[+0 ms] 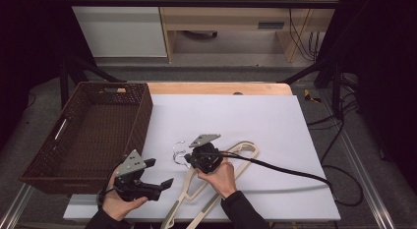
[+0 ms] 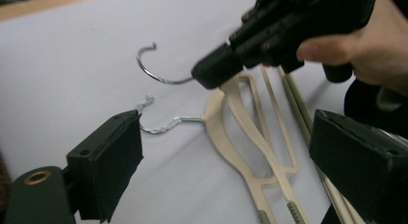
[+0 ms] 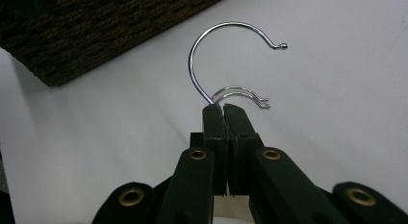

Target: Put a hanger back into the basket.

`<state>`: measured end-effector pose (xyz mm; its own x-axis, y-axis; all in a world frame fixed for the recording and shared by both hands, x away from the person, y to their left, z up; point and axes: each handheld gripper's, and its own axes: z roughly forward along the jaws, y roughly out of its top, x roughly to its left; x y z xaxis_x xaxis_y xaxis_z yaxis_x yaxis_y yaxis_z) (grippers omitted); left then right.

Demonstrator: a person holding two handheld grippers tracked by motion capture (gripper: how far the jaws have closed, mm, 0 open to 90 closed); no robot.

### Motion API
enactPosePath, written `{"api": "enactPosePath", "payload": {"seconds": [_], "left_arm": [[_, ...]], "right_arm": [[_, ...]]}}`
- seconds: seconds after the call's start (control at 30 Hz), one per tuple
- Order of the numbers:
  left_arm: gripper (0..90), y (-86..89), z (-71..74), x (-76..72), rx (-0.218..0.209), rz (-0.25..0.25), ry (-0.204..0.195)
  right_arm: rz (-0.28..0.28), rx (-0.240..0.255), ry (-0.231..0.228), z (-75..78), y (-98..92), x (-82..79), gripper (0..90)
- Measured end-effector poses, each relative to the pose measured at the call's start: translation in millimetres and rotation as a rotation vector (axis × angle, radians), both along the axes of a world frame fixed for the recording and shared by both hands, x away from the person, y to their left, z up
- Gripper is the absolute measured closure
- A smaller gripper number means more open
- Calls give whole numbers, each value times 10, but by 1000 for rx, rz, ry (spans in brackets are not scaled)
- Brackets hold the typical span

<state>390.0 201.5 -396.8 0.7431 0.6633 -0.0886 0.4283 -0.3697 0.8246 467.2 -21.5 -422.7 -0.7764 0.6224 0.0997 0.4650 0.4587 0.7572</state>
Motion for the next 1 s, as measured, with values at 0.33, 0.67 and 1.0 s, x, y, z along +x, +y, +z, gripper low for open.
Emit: {"api": "enactPosePath", "payload": {"seconds": [0.33, 0.67, 1.0], "left_arm": [[220, -217, -285, 132, 22, -37, 126], [404, -387, -392, 222, 26, -82, 215], [605, -524, -429, 363, -31, -93, 282]], "right_arm": [[8, 8, -24, 63, -34, -36, 892], [14, 22, -42, 113, -59, -67, 891], [17, 35, -59, 171, -87, -101, 891]]}}
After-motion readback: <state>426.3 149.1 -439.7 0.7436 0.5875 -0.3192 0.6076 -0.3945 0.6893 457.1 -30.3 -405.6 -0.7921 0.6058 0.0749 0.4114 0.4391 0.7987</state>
